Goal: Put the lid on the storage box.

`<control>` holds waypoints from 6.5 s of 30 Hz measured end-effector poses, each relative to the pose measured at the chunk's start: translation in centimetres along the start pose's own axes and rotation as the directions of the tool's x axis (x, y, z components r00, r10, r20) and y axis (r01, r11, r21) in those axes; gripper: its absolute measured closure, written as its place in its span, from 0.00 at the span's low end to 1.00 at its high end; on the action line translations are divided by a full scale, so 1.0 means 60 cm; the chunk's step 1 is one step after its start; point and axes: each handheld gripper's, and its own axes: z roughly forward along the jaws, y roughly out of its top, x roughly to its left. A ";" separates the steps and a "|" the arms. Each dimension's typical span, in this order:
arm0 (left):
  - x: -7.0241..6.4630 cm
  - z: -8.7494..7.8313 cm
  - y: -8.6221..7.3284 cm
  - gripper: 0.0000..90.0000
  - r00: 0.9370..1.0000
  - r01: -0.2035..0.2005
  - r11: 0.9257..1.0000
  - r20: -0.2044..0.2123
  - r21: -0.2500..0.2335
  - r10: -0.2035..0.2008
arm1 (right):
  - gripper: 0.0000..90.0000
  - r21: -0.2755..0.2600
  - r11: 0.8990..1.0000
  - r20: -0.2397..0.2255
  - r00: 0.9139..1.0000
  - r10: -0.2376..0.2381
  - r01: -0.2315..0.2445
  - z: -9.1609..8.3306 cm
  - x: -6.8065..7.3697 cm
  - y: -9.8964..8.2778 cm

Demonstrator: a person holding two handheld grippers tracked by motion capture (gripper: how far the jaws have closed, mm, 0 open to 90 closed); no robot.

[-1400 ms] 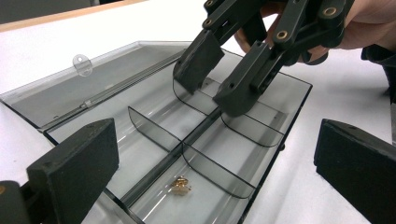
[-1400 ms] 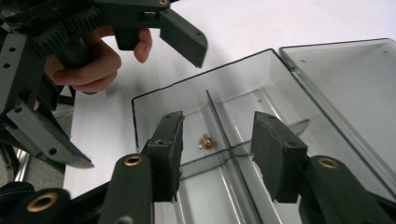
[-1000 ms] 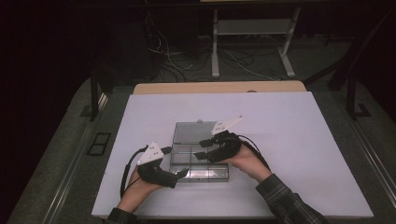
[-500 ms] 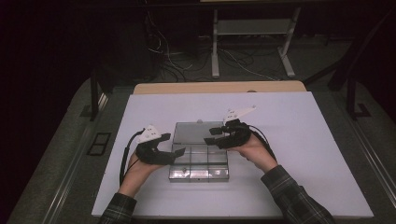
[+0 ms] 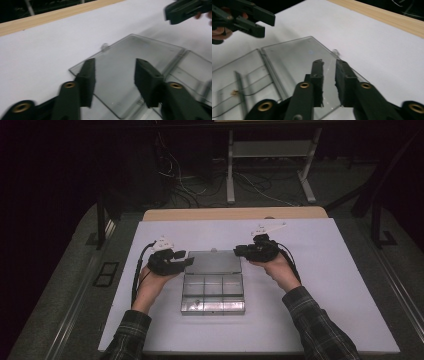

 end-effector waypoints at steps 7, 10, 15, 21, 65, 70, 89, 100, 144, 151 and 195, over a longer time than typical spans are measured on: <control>0.025 0.036 0.005 0.88 0.999 0.016 0.998 -0.047 0.059 -0.013 | 0.99 0.040 0.999 0.043 0.999 0.031 -0.033 0.012 -0.022 -0.014; 0.033 0.043 -0.002 0.98 0.998 0.023 0.995 -0.062 0.096 -0.017 | 0.99 0.058 0.997 0.051 0.998 0.040 -0.043 0.018 -0.028 -0.023; 0.045 0.048 -0.018 0.98 0.997 0.040 0.984 -0.069 0.176 -0.028 | 0.99 0.091 0.994 0.064 0.996 0.061 -0.067 0.028 -0.034 -0.043; 0.048 0.054 -0.030 0.98 0.998 0.044 0.971 -0.057 0.235 -0.031 | 0.99 0.133 0.987 0.075 0.994 0.079 -0.088 0.035 -0.042 -0.065; 0.037 0.043 -0.013 0.98 0.994 0.107 0.991 0.023 0.076 -0.109 | 0.99 0.083 0.994 0.055 0.996 0.070 -0.075 0.042 -0.009 -0.040; 0.034 0.036 -0.009 0.98 0.994 0.105 0.993 0.026 0.053 -0.107 | 0.99 0.061 0.996 0.054 0.996 0.065 -0.069 0.036 -0.007 -0.033; 0.033 -0.032 -0.005 0.93 0.995 0.095 0.994 0.009 -0.061 -0.095 | 0.99 0.000 0.999 0.033 0.998 0.052 -0.052 0.014 0.006 -0.018; 0.010 -0.073 -0.012 0.71 0.996 0.078 0.991 0.041 -0.109 -0.074 | 0.99 -0.002 0.999 0.016 0.999 0.036 -0.036 0.003 0.015 -0.015; -0.079 -0.124 -0.017 0.73 0.994 -0.060 0.973 0.073 -0.223 0.078 | 0.99 0.002 0.998 -0.074 0.996 -0.059 0.059 -0.114 0.077 -0.076; -0.088 -0.131 -0.027 0.70 0.992 -0.075 0.974 0.079 -0.214 0.093 | 0.99 -0.033 0.996 -0.131 0.988 -0.086 0.082 -0.120 0.105 -0.067; -0.098 -0.145 -0.115 0.97 0.977 -0.037 0.999 0.210 -0.025 0.041 | 0.99 0.046 0.992 -0.181 0.978 -0.104 0.114 -0.098 0.138 -0.114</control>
